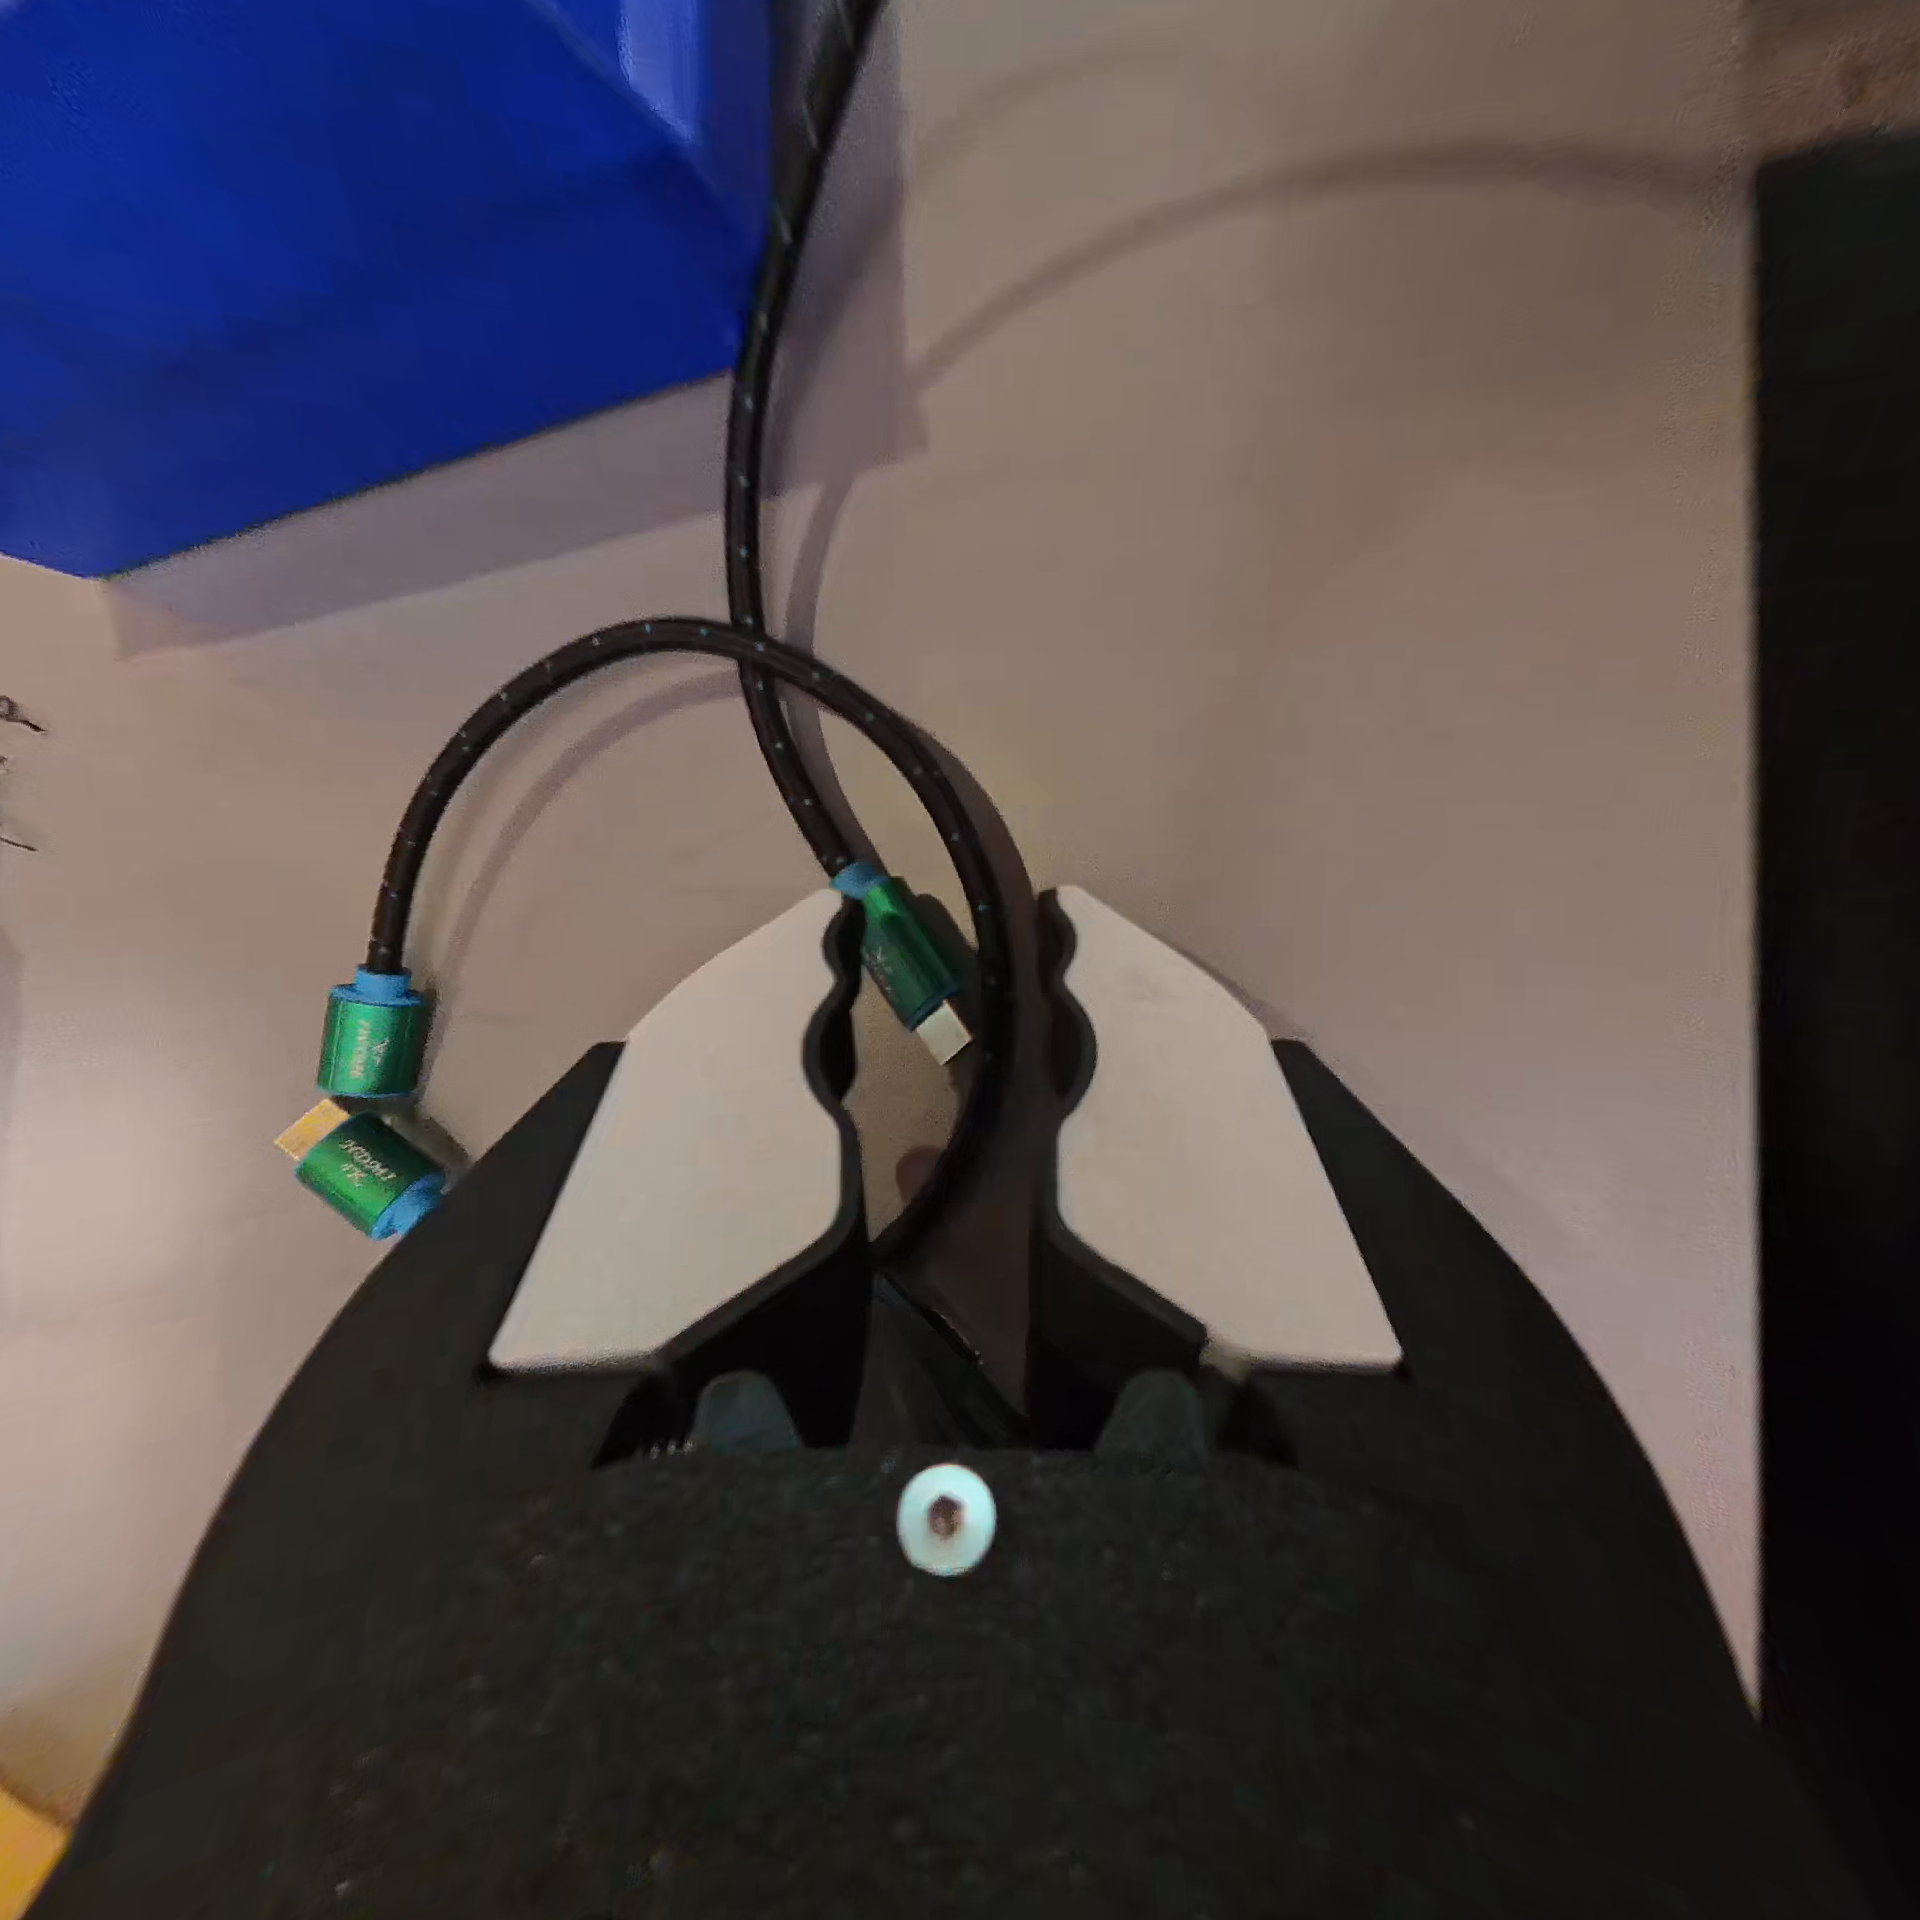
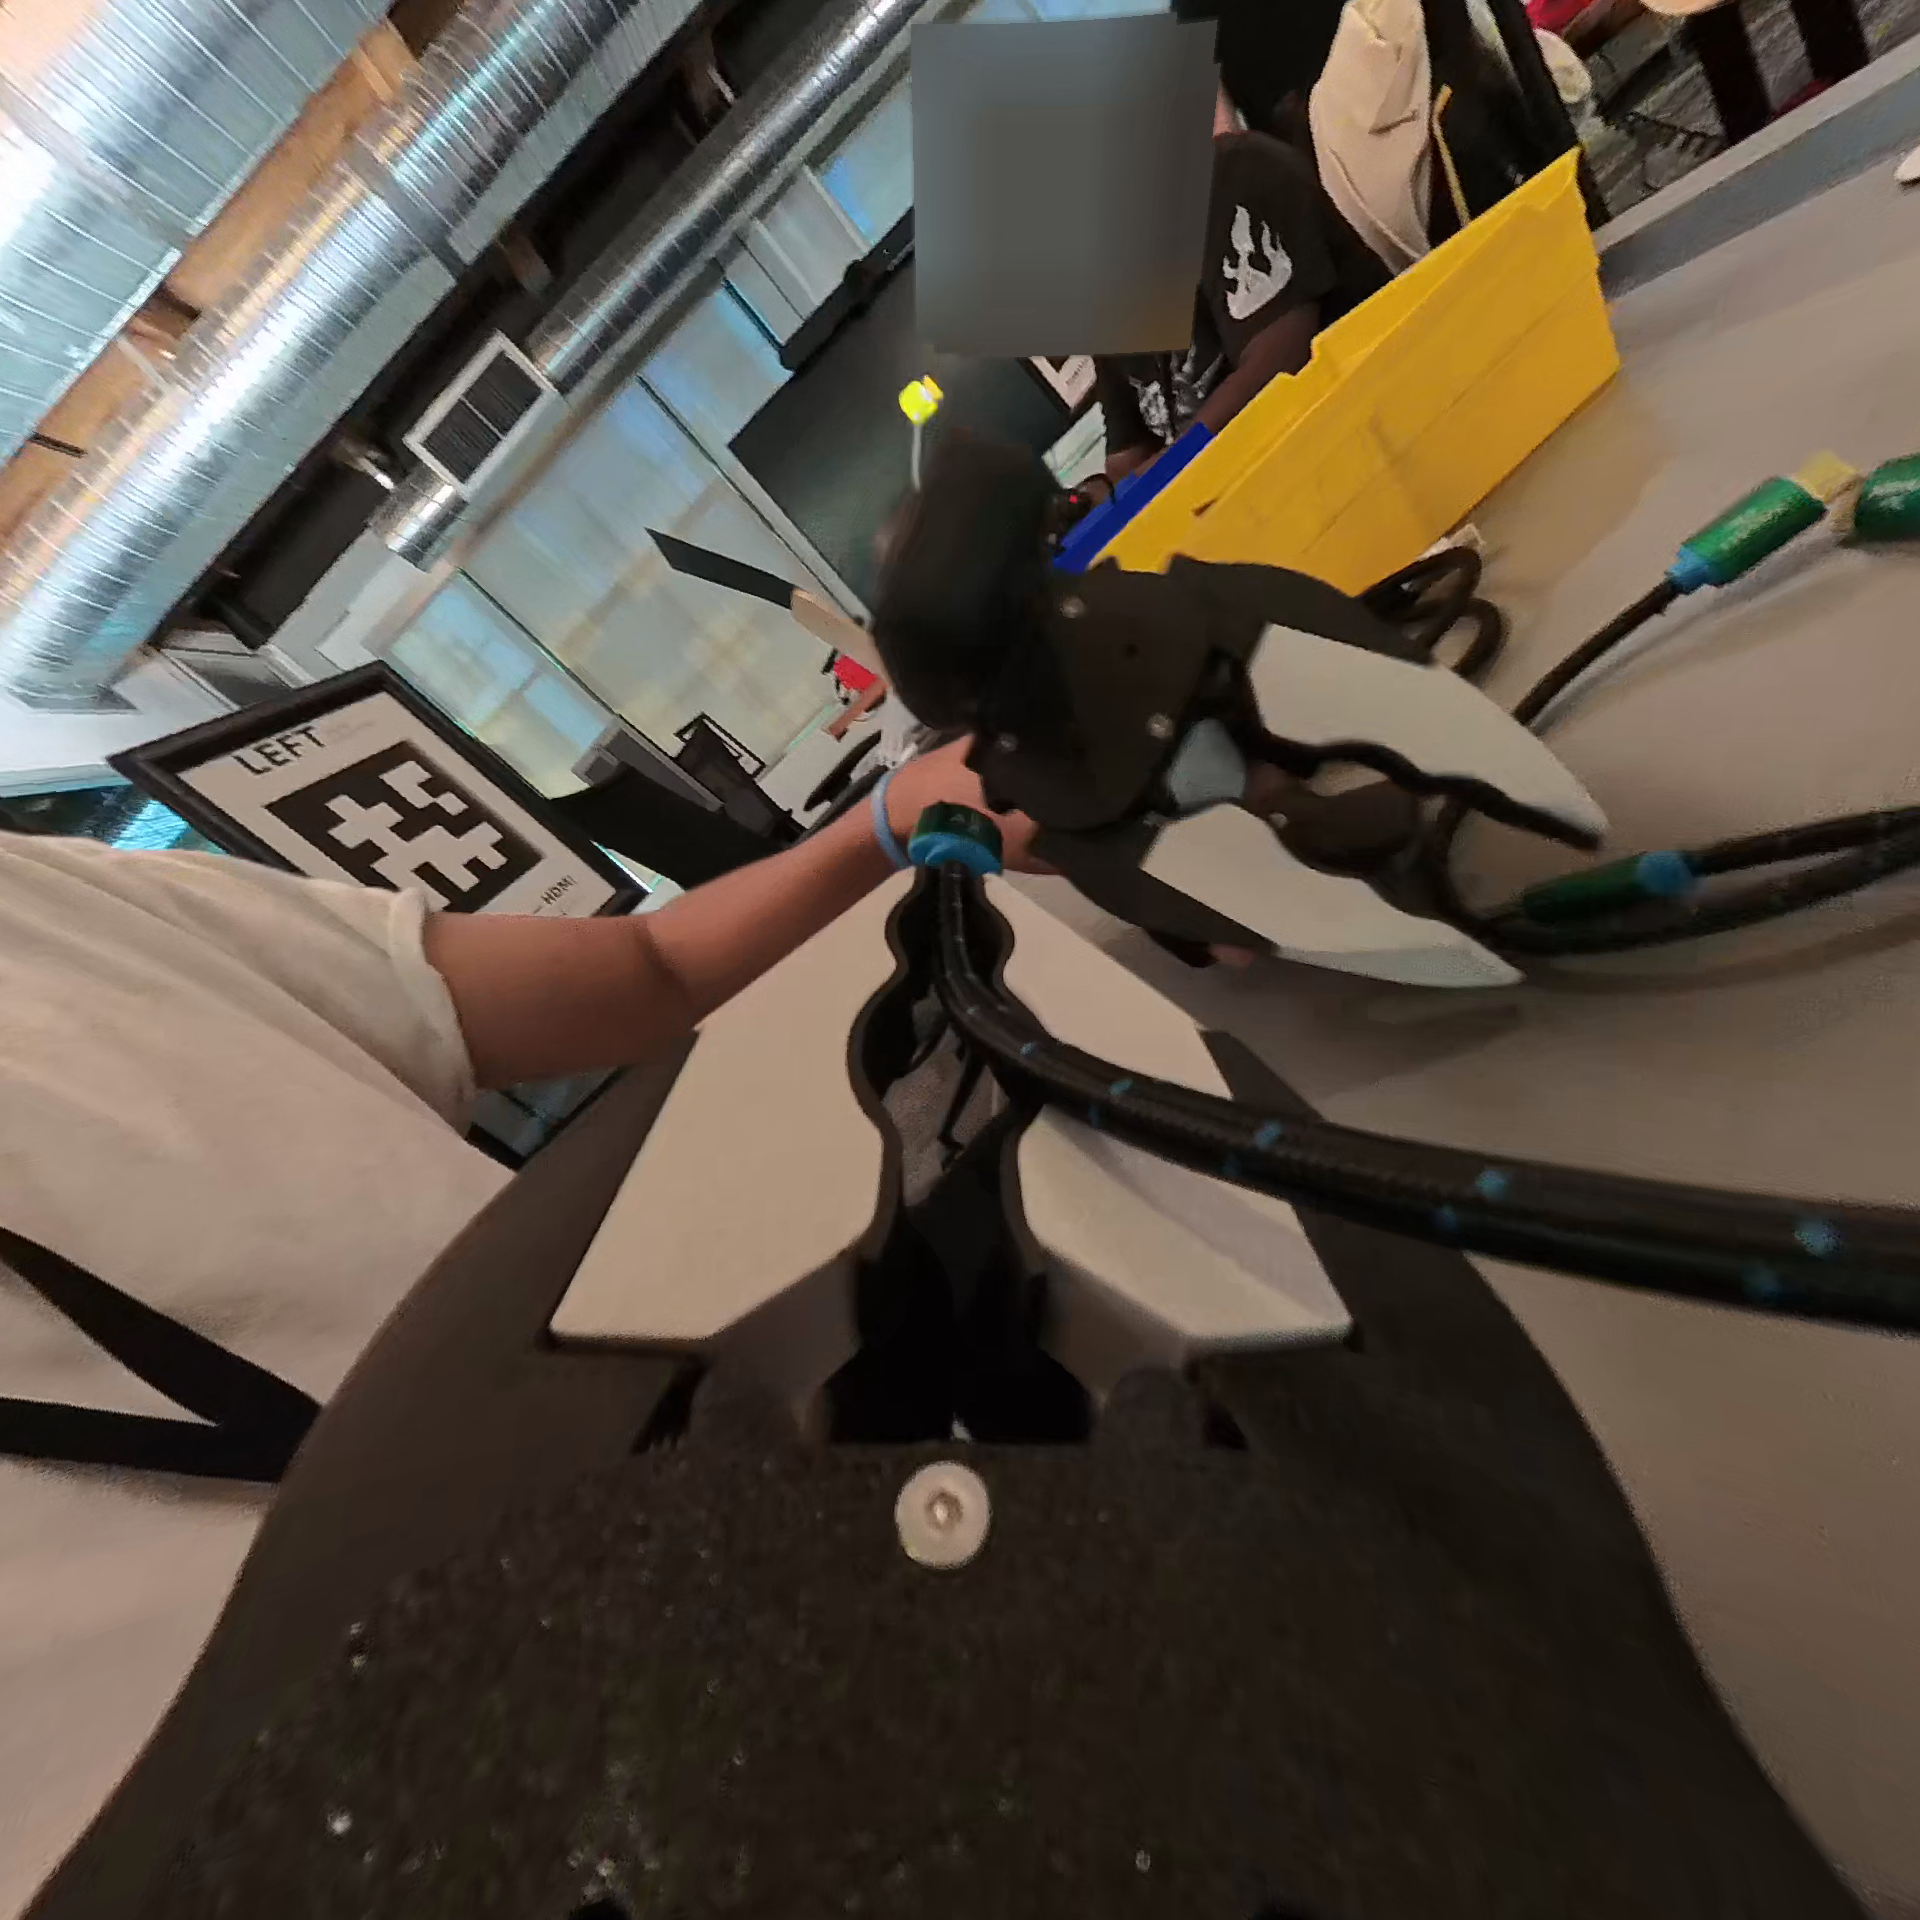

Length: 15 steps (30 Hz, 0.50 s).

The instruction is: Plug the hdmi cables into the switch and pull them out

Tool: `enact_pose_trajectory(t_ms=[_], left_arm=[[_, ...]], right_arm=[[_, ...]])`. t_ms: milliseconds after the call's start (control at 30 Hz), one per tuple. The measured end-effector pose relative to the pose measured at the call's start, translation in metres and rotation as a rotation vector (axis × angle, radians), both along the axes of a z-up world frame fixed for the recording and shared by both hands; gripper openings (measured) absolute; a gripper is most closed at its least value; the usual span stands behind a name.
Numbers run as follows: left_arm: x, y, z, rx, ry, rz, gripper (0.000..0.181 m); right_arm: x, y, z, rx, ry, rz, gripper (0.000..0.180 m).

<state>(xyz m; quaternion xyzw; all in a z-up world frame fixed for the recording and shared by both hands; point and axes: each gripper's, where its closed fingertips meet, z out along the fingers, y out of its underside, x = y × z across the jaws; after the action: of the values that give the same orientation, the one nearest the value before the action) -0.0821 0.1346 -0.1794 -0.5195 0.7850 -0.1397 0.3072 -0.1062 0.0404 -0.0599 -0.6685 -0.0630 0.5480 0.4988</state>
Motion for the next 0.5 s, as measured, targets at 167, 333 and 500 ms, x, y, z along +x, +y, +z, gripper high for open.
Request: enact_pose_trajectory(t_ms=[167,333,500], left_arm=[[0.002,0.005,0.002,0.075,0.033,-0.012,0.008],[-0.005,0.012,0.026,0.023,-0.030,0.013,0.006],[-0.006,0.062,0.060,0.019,-0.125,0.116,0.005]], right_arm=[[0.005,0.001,-0.005,0.005,-0.057,-0.021,0.006],[0.010,0.007,-0.022,-0.034,-0.106,-0.051,0.006],[0.003,0.011,-0.023,-0.044,-0.088,-0.068,0.006]])
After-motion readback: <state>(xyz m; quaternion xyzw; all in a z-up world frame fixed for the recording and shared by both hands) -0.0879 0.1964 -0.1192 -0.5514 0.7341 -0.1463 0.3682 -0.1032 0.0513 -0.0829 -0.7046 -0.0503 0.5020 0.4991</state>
